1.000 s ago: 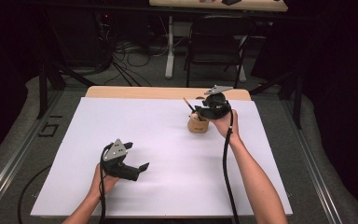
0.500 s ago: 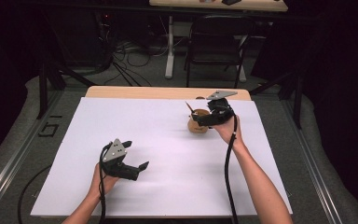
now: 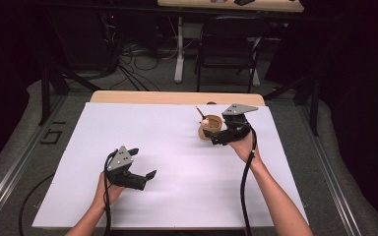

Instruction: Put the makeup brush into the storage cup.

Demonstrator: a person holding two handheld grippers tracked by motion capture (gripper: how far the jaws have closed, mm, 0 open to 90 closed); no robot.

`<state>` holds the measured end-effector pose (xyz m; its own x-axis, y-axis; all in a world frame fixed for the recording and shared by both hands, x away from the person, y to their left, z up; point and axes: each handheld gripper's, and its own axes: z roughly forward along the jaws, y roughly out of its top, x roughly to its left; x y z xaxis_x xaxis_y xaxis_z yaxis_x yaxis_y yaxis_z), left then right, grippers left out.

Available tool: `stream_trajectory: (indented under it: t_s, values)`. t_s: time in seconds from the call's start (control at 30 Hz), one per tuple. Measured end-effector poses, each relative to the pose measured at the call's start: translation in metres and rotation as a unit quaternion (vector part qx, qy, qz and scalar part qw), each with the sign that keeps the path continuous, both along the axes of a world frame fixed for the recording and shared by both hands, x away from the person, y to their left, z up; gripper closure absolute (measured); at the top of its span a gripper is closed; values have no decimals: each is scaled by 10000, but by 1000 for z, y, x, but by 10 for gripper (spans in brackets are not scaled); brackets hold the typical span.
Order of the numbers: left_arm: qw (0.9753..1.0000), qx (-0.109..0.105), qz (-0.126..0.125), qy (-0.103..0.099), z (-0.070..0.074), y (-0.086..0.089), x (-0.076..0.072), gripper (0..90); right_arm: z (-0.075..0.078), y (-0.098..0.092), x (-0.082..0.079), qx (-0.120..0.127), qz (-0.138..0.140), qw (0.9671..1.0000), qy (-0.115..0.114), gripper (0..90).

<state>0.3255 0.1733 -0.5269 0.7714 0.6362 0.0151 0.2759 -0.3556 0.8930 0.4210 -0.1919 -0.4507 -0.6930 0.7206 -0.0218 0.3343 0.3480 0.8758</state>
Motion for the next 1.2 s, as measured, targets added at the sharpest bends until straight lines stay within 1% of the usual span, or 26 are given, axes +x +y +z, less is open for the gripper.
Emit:
stream_trajectory:
  t_s: [0.07,0.17,0.27,0.3,0.33,0.43,0.57,0.63,0.73,0.77,0.8,0.9,0.93,1.0,1.07,1.1,1.17,1.2]
  values:
    - [10000,2,0,-4,0,0,0,0,0,-2,-6,62,19,10000,-29,2]
    - [10000,29,15,-29,1,1,0,0,0,-4,-14,109,70,9998,-126,0]
    - [10000,29,26,-15,1,1,0,0,0,-8,-24,195,111,9995,-235,0]
    - [10000,33,35,-8,1,2,0,0,0,-9,-26,189,124,9994,-261,0]
    - [10000,39,36,-33,1,2,0,0,-1,-11,-30,213,113,9992,-320,0]
    - [10000,34,41,-58,2,1,0,0,-2,-15,-38,281,126,9989,-356,0]
    - [10000,14,51,-34,4,1,1,0,-6,-22,-50,246,109,9985,-485,0]
    - [10000,42,65,-57,5,1,1,0,-7,-25,-54,229,122,9985,-485,0]
    - [9999,30,96,-102,7,2,0,0,-9,-30,-62,252,107,9981,-546,0]
    - [9999,26,108,-89,7,2,-1,0,-9,-31,-64,243,83,9981,-565,0]
    - [9999,43,120,-90,7,3,-1,0,-9,-32,-67,235,106,9980,-579,0]
    - [9998,-14,175,-93,7,8,-4,0,-10,-36,-74,284,86,9973,-669,0]
    - [9998,14,193,-96,8,9,-4,0,-10,-38,-77,314,100,9971,-690,0]
    - [9997,-33,228,-95,8,12,-5,0,-10,-40,-81,325,113,9968,-726,0]
    - [9996,-42,259,-138,9,14,-7,0,-10,-42,-86,327,152,9962,-790,0]
    - [9995,-49,273,-169,9,15,-8,0,-10,-43,-89,325,159,9961,-805,0]
    - [9994,-47,288,-161,10,18,-9,0,-11,-45,-94,361,186,9957,-832,0]
    - [9994,-71,294,-163,9,18,-10,0,-12,-46,-97,331,175,9959,-822,0]
